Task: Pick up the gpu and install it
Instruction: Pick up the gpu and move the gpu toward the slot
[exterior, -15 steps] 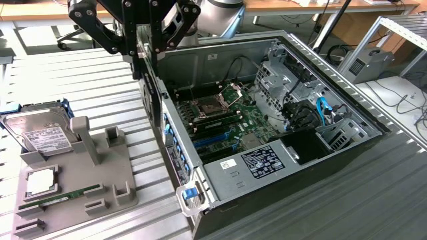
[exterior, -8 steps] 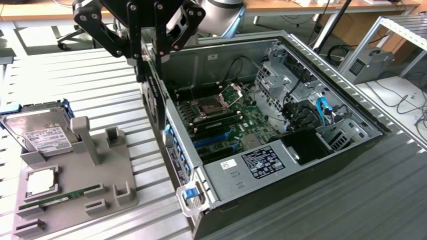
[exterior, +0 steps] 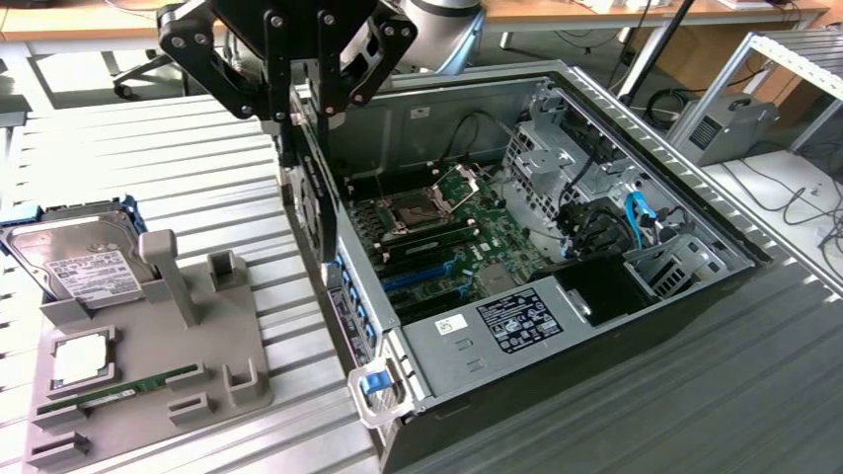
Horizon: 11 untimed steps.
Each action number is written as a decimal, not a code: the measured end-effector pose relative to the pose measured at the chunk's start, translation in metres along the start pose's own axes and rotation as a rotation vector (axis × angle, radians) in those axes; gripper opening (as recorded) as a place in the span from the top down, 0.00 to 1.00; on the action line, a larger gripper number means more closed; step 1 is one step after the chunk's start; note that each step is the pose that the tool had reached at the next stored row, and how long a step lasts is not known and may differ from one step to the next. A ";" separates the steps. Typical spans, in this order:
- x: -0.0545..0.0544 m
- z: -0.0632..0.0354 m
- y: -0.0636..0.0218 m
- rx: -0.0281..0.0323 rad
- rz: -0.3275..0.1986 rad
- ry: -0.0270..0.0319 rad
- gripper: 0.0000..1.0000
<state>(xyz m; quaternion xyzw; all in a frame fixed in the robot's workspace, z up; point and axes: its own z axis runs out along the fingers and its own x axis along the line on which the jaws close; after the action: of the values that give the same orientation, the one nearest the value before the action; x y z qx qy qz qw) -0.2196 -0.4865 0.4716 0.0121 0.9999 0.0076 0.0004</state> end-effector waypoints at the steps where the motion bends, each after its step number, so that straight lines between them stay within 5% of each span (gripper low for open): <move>1: -0.001 0.0001 -0.0005 0.0000 0.000 0.0001 0.74; 11: -0.012 0.0018 -0.0054 0.0001 0.000 0.0022 0.74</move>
<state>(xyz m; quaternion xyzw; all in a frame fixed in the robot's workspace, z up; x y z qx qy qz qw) -0.2076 -0.4922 0.4697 0.0121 0.9999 0.0076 -0.0007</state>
